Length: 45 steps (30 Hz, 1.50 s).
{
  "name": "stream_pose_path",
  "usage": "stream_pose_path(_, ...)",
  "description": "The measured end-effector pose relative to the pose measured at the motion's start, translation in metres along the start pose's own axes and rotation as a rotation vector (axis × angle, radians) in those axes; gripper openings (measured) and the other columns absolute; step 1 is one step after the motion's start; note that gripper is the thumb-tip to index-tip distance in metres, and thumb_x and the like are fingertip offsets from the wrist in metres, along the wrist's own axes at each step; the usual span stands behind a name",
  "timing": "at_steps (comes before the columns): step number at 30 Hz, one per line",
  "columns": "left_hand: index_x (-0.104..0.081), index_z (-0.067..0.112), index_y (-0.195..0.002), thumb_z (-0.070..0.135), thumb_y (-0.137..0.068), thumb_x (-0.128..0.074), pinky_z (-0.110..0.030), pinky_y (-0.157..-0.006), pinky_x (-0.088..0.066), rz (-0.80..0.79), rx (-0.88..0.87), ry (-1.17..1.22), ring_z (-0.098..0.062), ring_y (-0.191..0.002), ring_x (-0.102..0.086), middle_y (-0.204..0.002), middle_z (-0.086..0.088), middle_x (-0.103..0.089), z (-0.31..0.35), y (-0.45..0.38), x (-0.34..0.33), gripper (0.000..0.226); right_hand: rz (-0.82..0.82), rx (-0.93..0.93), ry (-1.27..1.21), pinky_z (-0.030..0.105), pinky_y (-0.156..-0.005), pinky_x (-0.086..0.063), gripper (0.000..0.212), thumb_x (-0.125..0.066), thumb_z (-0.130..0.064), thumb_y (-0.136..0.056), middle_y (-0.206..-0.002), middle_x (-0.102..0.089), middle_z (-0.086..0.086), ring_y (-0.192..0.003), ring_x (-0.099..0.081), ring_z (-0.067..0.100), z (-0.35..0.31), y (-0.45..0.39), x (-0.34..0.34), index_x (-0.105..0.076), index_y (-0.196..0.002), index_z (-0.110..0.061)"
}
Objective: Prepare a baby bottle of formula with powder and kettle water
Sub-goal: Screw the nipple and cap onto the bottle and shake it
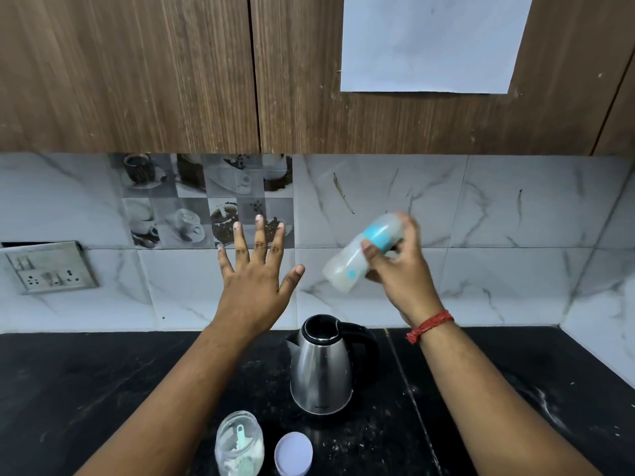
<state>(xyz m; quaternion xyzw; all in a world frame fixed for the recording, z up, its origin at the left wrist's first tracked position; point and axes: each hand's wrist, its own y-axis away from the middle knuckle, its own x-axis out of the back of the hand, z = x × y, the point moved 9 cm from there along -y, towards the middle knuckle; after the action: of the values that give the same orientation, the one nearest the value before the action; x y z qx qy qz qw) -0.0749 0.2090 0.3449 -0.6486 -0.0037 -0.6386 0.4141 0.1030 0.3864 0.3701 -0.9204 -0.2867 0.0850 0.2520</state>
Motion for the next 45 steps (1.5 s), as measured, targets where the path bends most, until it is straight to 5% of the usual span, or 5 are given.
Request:
stream_pose_path(18, 0.031, 0.044, -0.15, 0.077, -0.091, 0.005, -0.066, -0.124, 0.005, 0.009, 0.009, 0.029, -0.031, -0.152, 0.034, -0.163, 0.003, 0.039, -0.001, 0.0, 0.002, 0.073, 0.088, 0.019, -0.044, 0.038, -0.073, -0.065, 0.066, -0.073, -0.031, -0.092, -0.118, -0.058, -0.006, -0.093, -0.072, 0.012, -0.003, 0.006, -0.001, -0.032, -0.142, -0.043)
stream_pose_path(22, 0.03, 0.043, -0.151, 0.077, -0.091, 0.006, -0.066, -0.124, 0.006, 0.014, -0.002, 0.009, -0.031, -0.152, 0.033, -0.164, 0.002, 0.037, -0.002, 0.0, 0.003, 0.074, -0.123, -0.007, 0.088, 0.042, -0.078, -0.064, 0.068, -0.076, -0.028, -0.09, -0.122, -0.059, 0.001, -0.101, -0.069, 0.018, -0.002, 0.009, -0.023, -0.036, -0.142, -0.045)
stream_pose_path(39, 0.026, 0.043, -0.153, 0.078, -0.089, 0.006, -0.065, -0.124, 0.006, 0.01, 0.011, 0.036, -0.03, -0.152, 0.035, -0.164, 0.003, 0.038, -0.002, 0.001, 0.004, 0.076, 0.164, 0.054, -0.028, 0.043, -0.076, -0.064, 0.07, -0.074, -0.028, -0.091, -0.118, -0.057, -0.009, -0.098, -0.069, 0.014, -0.012, 0.009, 0.005, -0.031, -0.146, -0.038)
stream_pose_path(42, 0.027, 0.043, -0.153, 0.078, -0.09, 0.006, -0.065, -0.124, 0.006, 0.015, -0.001, 0.022, -0.031, -0.152, 0.033, -0.164, 0.003, 0.037, -0.002, 0.002, 0.005, 0.075, -0.087, 0.008, 0.141, 0.044, -0.079, -0.064, 0.069, -0.077, -0.029, -0.089, -0.123, -0.059, 0.001, -0.104, -0.067, 0.016, -0.007, 0.008, -0.018, -0.036, -0.143, -0.043)
stream_pose_path(45, 0.027, 0.044, -0.152, 0.078, -0.09, 0.005, -0.065, -0.124, 0.006, 0.024, 0.004, 0.042, -0.031, -0.153, 0.033, -0.165, 0.003, 0.035, -0.003, 0.0, 0.007, 0.074, 0.128, 0.024, 0.004, 0.042, -0.076, -0.064, 0.07, -0.075, -0.03, -0.091, -0.121, -0.059, -0.003, -0.099, -0.069, 0.014, -0.009, 0.009, 0.002, -0.034, -0.147, -0.037)
